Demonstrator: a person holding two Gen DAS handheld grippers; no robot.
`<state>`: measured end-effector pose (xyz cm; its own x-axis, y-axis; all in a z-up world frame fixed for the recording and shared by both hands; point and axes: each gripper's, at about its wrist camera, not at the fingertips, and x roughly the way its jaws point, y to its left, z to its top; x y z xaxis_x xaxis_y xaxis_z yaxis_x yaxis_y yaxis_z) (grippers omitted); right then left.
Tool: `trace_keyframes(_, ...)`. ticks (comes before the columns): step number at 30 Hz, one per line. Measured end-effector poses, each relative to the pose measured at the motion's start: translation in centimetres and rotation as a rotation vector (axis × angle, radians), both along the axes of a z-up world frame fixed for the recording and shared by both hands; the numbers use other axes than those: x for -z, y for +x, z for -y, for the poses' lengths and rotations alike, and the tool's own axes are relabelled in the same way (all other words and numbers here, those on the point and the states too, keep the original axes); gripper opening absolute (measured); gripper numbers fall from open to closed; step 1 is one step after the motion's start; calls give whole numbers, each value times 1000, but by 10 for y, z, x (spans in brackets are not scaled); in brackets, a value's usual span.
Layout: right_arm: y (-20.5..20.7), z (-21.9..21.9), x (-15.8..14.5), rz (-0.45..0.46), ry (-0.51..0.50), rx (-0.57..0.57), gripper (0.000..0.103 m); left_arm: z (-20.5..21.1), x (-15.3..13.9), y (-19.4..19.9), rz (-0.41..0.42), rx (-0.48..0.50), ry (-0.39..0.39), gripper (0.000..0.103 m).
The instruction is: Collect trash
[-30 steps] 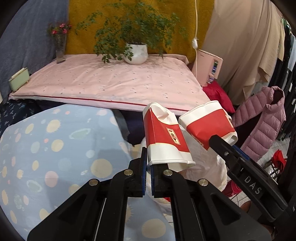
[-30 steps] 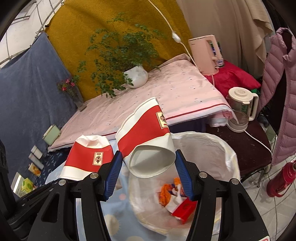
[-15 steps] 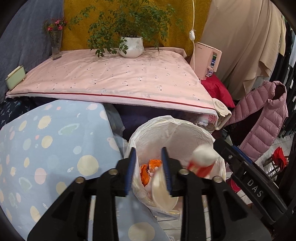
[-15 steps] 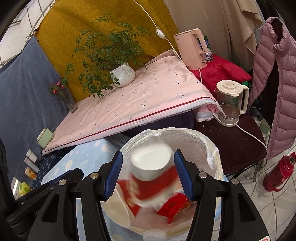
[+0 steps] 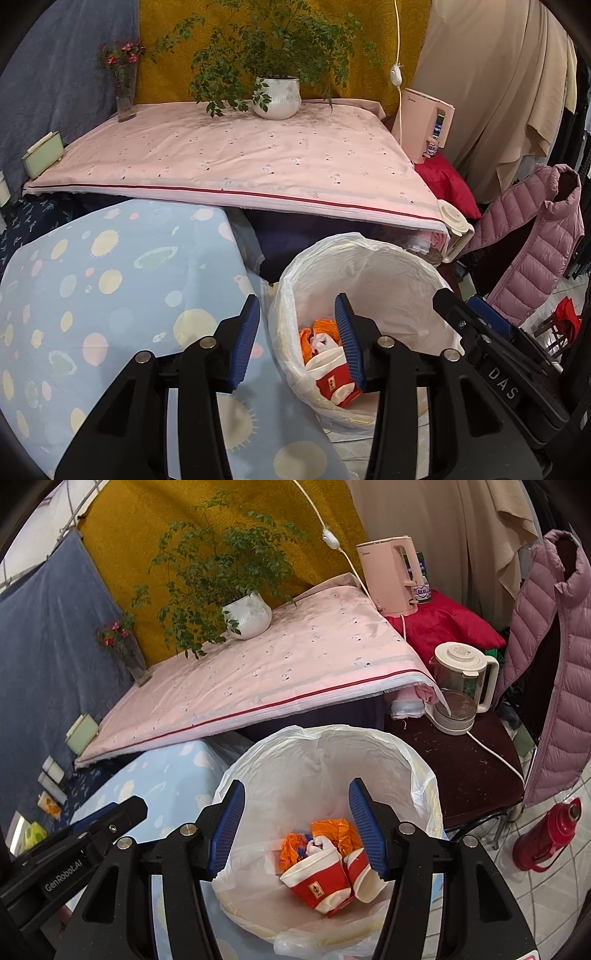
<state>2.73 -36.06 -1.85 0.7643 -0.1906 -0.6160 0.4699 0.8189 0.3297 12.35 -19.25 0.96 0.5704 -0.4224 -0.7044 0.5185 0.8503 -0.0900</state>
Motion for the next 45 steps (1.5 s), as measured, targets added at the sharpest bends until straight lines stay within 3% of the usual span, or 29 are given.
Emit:
trace_keyframes(14, -8, -43, 4, -111, -158, -83, 63, -36, 6, -9, 9, -61, 22, 47)
trace_keyframes(17, -12, -53, 4, -131, -192, -98, 65, -46, 10, -14, 13, -85, 33, 57)
trace_keyframes(25, -20, -78, 5, -176, -282, -117, 78, -69, 20, -23, 25, -126, 61, 68)
trace_keyframes(32, -30, -91, 9, -206, -289, -116, 84, -89, 26, -33, 31, -169, 58, 85)
trace_keyframes(45, -42, -96, 19, -249, -261, -146, 90, -96, 35, -45, 37, -174, 99, 94)
